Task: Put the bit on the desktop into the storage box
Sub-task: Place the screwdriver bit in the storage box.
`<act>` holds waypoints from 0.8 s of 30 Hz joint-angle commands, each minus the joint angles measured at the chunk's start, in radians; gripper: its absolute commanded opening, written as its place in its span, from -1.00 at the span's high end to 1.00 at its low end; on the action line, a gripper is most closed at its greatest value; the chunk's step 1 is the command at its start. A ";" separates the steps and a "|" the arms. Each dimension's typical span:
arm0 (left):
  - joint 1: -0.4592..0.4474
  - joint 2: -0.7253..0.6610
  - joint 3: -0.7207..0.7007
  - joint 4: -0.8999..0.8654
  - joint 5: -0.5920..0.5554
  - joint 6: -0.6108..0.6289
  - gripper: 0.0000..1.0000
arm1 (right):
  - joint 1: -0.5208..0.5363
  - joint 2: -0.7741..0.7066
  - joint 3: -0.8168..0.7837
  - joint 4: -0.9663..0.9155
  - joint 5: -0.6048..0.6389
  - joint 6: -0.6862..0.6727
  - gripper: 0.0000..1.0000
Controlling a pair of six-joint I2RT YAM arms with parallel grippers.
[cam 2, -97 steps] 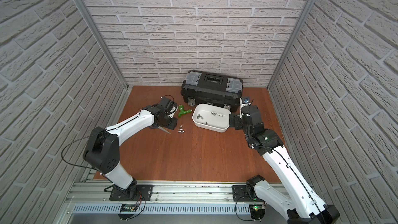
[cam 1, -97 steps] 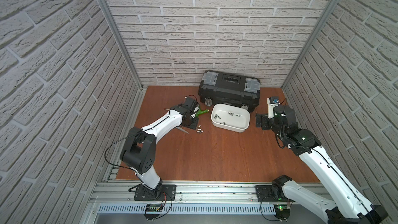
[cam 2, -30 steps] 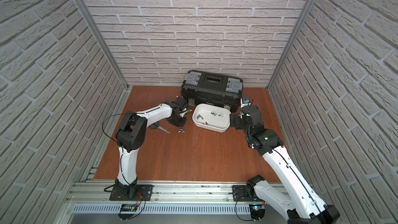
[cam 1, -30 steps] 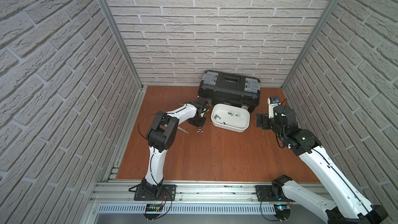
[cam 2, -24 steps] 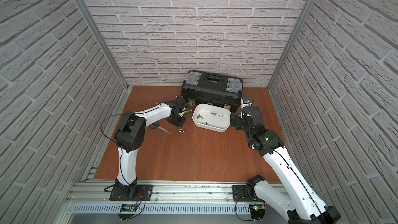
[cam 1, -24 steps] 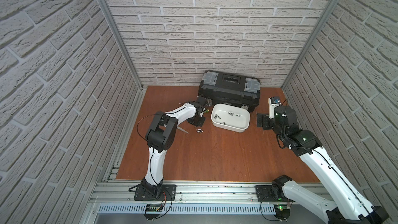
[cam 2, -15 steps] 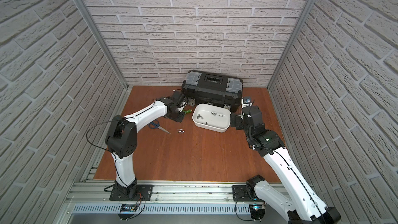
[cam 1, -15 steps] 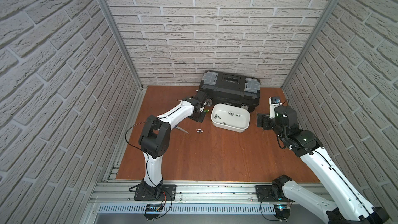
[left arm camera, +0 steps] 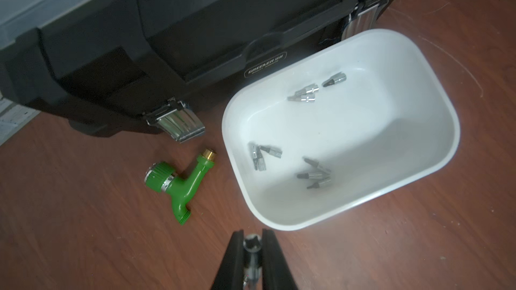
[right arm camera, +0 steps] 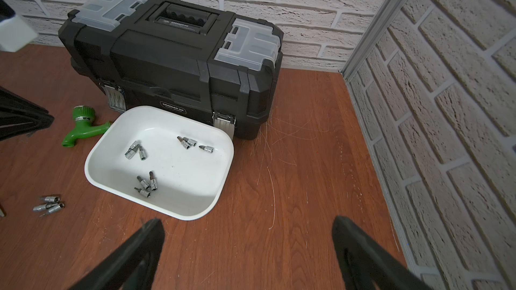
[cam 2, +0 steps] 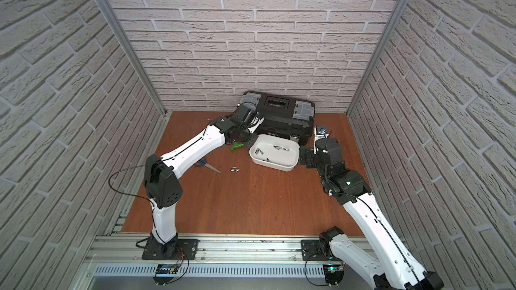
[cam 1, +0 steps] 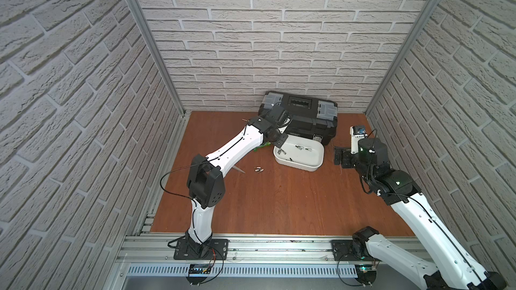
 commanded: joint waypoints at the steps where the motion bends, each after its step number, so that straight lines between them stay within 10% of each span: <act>1: -0.012 0.066 0.054 -0.006 0.027 0.046 0.93 | -0.007 -0.016 0.004 0.013 -0.004 0.007 -0.96; 24: -0.018 0.286 0.127 0.168 0.086 0.036 0.93 | -0.007 -0.008 -0.002 0.017 0.001 0.005 -0.96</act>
